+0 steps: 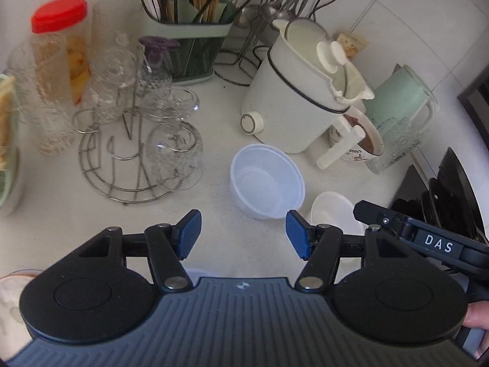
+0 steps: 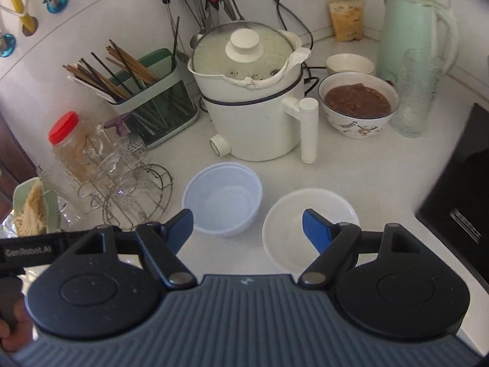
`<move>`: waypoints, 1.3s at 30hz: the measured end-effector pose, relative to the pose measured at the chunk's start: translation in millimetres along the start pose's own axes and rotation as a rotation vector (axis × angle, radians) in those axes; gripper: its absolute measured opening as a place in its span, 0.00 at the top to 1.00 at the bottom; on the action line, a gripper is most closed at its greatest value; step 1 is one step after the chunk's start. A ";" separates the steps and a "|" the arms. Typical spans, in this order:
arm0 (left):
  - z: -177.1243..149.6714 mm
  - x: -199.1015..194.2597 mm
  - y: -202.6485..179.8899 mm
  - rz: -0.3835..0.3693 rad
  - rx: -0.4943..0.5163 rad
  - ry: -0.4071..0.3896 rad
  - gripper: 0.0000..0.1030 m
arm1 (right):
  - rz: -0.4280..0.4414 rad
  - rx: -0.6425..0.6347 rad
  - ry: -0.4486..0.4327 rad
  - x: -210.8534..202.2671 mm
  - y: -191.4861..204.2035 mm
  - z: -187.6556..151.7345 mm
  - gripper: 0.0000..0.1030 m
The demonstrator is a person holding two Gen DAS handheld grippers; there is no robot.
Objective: Organize plates and bowls
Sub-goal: 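Move both grippers to the white bowl beside the rice cooker, then close both grippers on the rim of the second white bowl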
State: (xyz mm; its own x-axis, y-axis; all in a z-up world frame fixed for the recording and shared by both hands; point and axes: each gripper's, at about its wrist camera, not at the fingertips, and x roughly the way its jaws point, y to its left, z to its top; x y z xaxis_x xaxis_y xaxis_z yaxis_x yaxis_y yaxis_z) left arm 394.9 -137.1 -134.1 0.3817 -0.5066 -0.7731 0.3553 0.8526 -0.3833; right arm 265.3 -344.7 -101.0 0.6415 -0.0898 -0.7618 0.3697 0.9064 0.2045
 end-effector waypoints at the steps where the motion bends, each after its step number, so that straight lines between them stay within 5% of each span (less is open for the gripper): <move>1: 2.8 8.0 -1.2 0.006 -0.008 0.008 0.35 | 0.007 -0.006 0.004 6.7 -2.7 4.0 0.24; 14: 24.4 80.4 -6.3 0.014 -0.035 0.071 0.38 | 0.058 0.011 0.088 79.2 -32.3 25.1 0.56; 21: 33.6 107.3 -5.5 0.028 -0.039 0.093 0.54 | 0.103 -0.005 0.101 107.1 -33.6 33.3 0.72; 26: 34.9 121.5 -11.4 0.032 -0.010 0.114 0.64 | 0.054 -0.043 0.126 123.2 -29.8 33.8 0.76; 39: 37.1 130.2 -14.2 0.044 -0.001 0.126 0.64 | 0.127 -0.005 0.184 144.1 -30.3 37.3 0.77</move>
State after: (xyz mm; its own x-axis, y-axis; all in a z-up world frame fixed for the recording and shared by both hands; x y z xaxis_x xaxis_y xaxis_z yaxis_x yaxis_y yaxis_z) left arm 471.3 -219.9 -210.6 0.2865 -0.4485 -0.8466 0.3401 0.8737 -0.3478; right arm 371.6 -400.4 -194.1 0.5489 0.1019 -0.8297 0.2898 0.9078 0.3033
